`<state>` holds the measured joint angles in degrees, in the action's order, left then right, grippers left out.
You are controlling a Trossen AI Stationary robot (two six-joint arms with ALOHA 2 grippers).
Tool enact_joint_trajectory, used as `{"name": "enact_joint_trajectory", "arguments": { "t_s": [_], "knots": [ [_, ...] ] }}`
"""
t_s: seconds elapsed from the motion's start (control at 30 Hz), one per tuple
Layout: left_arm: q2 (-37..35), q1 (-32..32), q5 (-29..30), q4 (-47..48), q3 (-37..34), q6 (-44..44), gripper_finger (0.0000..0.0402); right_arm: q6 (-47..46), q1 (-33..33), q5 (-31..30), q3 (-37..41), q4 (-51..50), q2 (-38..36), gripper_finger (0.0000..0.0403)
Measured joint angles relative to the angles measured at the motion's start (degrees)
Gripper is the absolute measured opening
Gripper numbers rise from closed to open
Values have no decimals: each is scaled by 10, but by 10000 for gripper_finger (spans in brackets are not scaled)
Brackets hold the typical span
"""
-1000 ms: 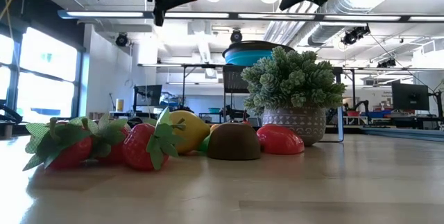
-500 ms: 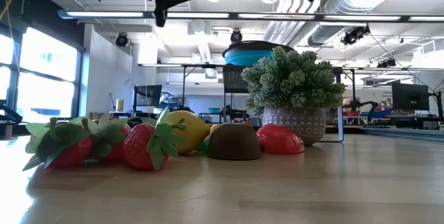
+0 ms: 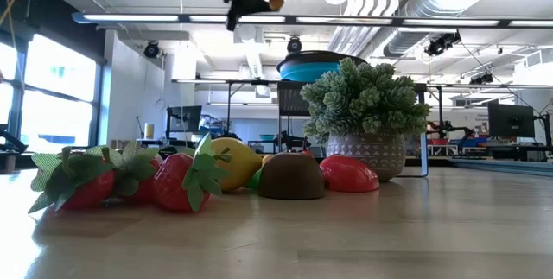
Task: Pick & Place Fruit
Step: Put the orange pear into the blue strainer bowl
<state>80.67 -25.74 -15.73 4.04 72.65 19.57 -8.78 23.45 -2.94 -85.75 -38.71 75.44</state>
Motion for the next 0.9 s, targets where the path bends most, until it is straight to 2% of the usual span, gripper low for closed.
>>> {"name": "enact_joint_trajectory", "arguments": {
  "t_s": [0.23,0.47,0.63,0.8,0.9],
  "knots": [
    [69,-21,-5,4,57,-5,129,29,17,-5,0,-2,31,3],
    [113,-36,-20,-13,73,0,129,67,54,0,0,-9,88,3],
    [134,-40,-14,-14,84,2,129,77,84,6,0,-18,99,3],
    [163,-39,-19,-33,96,2,129,76,115,59,0,-22,99,3],
    [175,-39,-20,-38,99,9,129,76,124,65,0,-34,99,3]
  ]
}}
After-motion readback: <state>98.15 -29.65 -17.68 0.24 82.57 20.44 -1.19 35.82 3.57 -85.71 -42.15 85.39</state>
